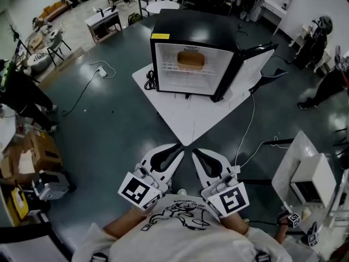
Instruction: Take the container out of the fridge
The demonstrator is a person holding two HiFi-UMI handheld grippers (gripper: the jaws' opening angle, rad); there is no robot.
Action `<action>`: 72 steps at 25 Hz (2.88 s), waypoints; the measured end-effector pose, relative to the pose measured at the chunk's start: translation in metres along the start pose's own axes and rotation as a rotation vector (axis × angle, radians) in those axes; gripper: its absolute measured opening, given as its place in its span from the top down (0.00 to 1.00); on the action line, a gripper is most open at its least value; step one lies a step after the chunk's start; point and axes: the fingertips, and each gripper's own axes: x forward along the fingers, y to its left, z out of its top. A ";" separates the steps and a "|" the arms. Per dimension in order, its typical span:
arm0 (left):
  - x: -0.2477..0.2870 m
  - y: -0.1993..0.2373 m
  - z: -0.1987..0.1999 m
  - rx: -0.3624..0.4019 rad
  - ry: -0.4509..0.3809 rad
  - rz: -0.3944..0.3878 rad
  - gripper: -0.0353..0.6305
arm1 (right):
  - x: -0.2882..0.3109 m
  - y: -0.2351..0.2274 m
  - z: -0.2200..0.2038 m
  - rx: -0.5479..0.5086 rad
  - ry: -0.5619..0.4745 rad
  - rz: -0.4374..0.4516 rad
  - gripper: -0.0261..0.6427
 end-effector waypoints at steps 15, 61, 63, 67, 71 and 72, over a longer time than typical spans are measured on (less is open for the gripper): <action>-0.010 0.073 0.009 -0.017 0.008 -0.064 0.85 | 0.074 0.007 0.001 -0.001 0.013 -0.054 0.92; 0.113 0.134 -0.005 -0.031 0.042 -0.082 0.85 | 0.128 -0.127 0.001 -0.014 -0.024 -0.130 0.92; 0.123 0.139 -0.005 -0.030 0.043 -0.079 0.85 | 0.132 -0.138 -0.001 -0.011 -0.014 -0.124 0.92; 0.143 0.148 -0.003 -0.028 0.042 -0.074 0.85 | 0.139 -0.157 -0.002 -0.011 -0.004 -0.113 0.92; 0.161 0.156 0.000 -0.026 0.041 -0.068 0.85 | 0.148 -0.177 0.004 -0.014 -0.028 -0.116 0.92; 0.166 0.158 0.001 -0.025 0.039 -0.066 0.85 | 0.150 -0.181 0.005 -0.014 -0.027 -0.114 0.92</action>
